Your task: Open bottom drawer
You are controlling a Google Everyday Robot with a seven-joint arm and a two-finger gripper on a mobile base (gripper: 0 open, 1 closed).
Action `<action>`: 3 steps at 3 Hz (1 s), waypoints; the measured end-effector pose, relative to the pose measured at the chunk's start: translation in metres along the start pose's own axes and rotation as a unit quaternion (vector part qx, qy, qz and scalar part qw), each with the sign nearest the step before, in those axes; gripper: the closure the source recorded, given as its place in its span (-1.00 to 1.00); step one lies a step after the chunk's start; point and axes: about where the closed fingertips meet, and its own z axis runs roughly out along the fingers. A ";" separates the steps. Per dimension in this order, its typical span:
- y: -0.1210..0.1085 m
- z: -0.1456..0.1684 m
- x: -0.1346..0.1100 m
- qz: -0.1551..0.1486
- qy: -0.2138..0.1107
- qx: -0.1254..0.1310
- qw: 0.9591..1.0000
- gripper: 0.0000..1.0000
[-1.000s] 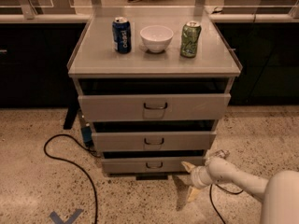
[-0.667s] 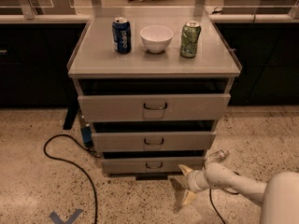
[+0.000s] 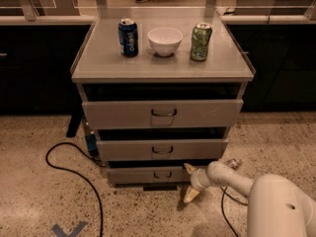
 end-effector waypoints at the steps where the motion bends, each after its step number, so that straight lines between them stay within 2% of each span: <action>1: 0.000 0.000 0.000 0.000 0.000 0.000 1.000 -1.00; 2: -0.008 0.016 -0.001 0.004 -0.002 0.000 1.000 -1.00; 3: -0.039 0.033 -0.002 0.018 -0.018 0.042 0.999 -1.00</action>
Offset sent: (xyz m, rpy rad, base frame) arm 0.0357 0.0157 -0.0227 0.0111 0.0012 -0.0186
